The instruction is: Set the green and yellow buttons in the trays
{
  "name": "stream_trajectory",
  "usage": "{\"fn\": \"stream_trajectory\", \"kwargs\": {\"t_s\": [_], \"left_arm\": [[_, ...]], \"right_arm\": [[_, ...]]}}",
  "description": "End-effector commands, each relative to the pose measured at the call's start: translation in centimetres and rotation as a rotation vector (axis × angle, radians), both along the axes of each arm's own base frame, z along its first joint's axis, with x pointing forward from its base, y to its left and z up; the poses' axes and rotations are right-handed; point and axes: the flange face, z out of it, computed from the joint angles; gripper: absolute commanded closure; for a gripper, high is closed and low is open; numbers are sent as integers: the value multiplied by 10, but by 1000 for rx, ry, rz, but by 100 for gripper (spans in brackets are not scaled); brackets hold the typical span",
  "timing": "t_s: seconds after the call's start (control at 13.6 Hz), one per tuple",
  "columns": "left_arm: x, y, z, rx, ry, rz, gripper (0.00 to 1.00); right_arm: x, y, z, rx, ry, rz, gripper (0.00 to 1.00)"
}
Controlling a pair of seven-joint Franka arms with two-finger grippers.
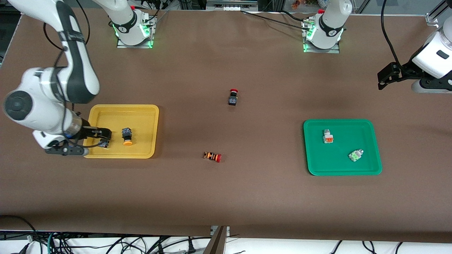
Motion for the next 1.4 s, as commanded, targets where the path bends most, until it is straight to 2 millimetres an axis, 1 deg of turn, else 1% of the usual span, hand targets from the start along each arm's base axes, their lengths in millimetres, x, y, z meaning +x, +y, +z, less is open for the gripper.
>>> {"fn": "stream_trajectory", "kwargs": {"t_s": [0.0,0.15,0.37,0.44,0.51,0.66,0.74,0.88,0.96,1.1,1.18,1.32], "left_arm": [[-4,-3,8,-18,5,3,0],[-4,-3,8,-18,5,3,0],[-4,-4,8,-18,5,1,0],[-5,-12,8,-16,5,-12,0],[-5,-13,8,-16,6,-14,0],[-5,-13,8,-16,5,-14,0],[-5,-13,8,-16,5,-15,0],[-5,-13,8,-16,6,-14,0],[-5,-13,8,-16,5,-14,0],[-5,-13,8,-16,6,-14,0],[-5,-14,8,-16,6,-15,0],[-5,-14,8,-16,5,-15,0]], "right_arm": [[9,0,64,22,22,18,1],[5,-6,102,20,23,12,1],[-3,-17,133,20,8,2,1],[-4,-17,139,22,1,13,1],[-7,-17,147,25,-13,24,1],[-7,-19,150,24,-17,34,1],[-12,-19,163,26,-35,37,1],[-17,-22,176,31,-50,34,1],[-25,-26,195,38,-78,31,1],[-38,-34,207,46,-89,19,1],[-45,-43,205,54,-81,7,1],[-59,-44,207,49,-80,6,1]]}}
